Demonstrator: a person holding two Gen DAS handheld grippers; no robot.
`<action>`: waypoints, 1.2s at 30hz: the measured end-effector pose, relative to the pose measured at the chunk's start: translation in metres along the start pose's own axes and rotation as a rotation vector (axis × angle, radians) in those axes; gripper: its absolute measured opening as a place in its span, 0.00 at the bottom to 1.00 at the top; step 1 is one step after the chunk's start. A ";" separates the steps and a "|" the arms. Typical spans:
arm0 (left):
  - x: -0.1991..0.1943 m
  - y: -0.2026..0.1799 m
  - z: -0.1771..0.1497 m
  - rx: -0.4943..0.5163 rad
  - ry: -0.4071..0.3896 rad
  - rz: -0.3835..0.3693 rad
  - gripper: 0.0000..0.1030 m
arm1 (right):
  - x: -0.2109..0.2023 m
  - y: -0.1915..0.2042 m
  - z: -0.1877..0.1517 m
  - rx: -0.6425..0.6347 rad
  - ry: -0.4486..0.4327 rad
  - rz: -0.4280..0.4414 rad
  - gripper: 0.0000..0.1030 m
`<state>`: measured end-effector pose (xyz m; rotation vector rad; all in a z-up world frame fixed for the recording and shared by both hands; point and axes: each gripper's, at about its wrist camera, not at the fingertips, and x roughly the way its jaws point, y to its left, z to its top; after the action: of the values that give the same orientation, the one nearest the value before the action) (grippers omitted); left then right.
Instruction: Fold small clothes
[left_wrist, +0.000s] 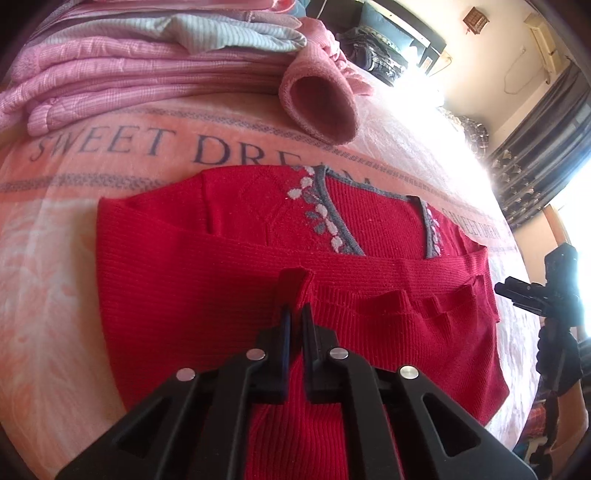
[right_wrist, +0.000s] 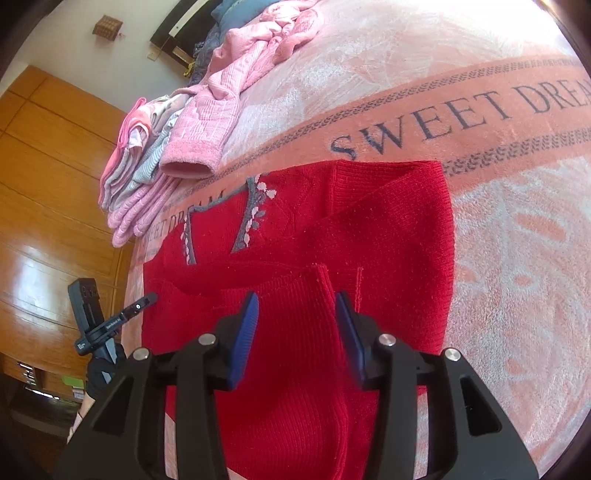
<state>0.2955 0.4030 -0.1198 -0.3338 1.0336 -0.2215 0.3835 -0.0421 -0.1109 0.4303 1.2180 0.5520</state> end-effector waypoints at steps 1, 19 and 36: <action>-0.003 -0.002 0.002 -0.005 -0.015 -0.015 0.04 | 0.003 0.002 0.000 -0.019 0.007 -0.010 0.42; 0.011 0.022 -0.005 -0.135 -0.031 -0.011 0.22 | 0.033 0.024 0.000 -0.202 0.033 -0.153 0.04; -0.062 0.021 0.018 -0.221 -0.359 -0.135 0.04 | -0.048 0.018 0.018 -0.104 -0.175 -0.029 0.03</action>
<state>0.2813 0.4463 -0.0698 -0.6213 0.6813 -0.1609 0.3859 -0.0571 -0.0587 0.3648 1.0219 0.5387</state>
